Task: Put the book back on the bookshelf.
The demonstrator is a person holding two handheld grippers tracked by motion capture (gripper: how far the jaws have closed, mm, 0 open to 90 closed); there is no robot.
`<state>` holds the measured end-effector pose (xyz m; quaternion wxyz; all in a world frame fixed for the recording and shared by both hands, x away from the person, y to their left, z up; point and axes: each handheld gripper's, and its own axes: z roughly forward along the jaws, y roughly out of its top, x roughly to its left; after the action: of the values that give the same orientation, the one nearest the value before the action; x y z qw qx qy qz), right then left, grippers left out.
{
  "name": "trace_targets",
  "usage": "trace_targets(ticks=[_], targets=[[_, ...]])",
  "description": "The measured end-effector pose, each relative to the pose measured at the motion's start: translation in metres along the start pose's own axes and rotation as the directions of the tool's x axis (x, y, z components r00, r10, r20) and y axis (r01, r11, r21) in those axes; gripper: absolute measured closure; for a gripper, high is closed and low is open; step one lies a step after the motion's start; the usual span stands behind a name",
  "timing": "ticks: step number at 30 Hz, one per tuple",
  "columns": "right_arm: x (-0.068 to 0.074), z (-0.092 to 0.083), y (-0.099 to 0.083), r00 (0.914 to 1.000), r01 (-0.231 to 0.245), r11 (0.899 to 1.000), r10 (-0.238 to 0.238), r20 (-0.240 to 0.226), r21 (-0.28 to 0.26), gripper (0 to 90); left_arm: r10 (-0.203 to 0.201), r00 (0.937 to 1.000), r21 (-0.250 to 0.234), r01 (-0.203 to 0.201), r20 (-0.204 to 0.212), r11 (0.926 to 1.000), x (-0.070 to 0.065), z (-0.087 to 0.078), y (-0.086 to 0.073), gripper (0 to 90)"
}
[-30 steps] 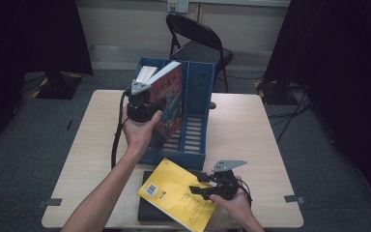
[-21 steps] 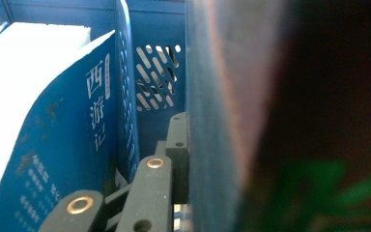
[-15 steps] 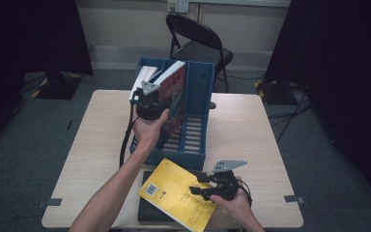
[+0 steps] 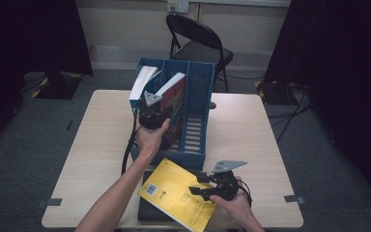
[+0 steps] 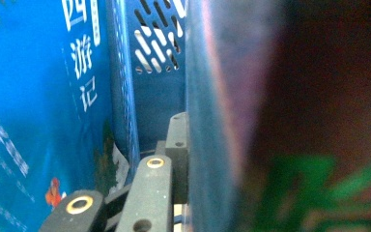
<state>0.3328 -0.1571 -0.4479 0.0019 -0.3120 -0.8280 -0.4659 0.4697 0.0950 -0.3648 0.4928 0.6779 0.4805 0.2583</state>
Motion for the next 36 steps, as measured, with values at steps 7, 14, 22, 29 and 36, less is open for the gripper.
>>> trace_targets(ticks=[7,14,22,29,36], targets=[[0.0,0.0,0.0,1.0,0.002,1.0,-0.002,0.0,-0.001,43.5,0.033,0.9991,-0.045,-0.032,0.025,0.9985,0.001,-0.005,-0.015,74.2],[0.001,0.001,0.0,0.9999,0.008,1.0,-0.008,0.008,0.002,43.2,0.018,0.9987,-0.061,-0.015,0.048,0.998,0.003,-0.015,-0.024,72.8],[0.002,0.002,0.001,1.0,0.005,1.0,-0.005,0.006,0.003,43.2,0.013,0.9978,-0.043,-0.01,0.065,0.999,0.008,-0.025,-0.022,68.8],[0.002,0.002,0.001,1.0,0.005,1.0,-0.005,0.004,0.002,43.2,-0.078,0.9903,-0.005,0.079,0.115,0.9969,0.013,-0.031,-0.014,60.3],[0.002,0.002,0.0,1.0,0.008,1.0,-0.008,0.001,0.001,43.1,-0.078,0.9895,0.019,0.077,0.121,0.9969,0.018,-0.037,-0.005,59.2]])
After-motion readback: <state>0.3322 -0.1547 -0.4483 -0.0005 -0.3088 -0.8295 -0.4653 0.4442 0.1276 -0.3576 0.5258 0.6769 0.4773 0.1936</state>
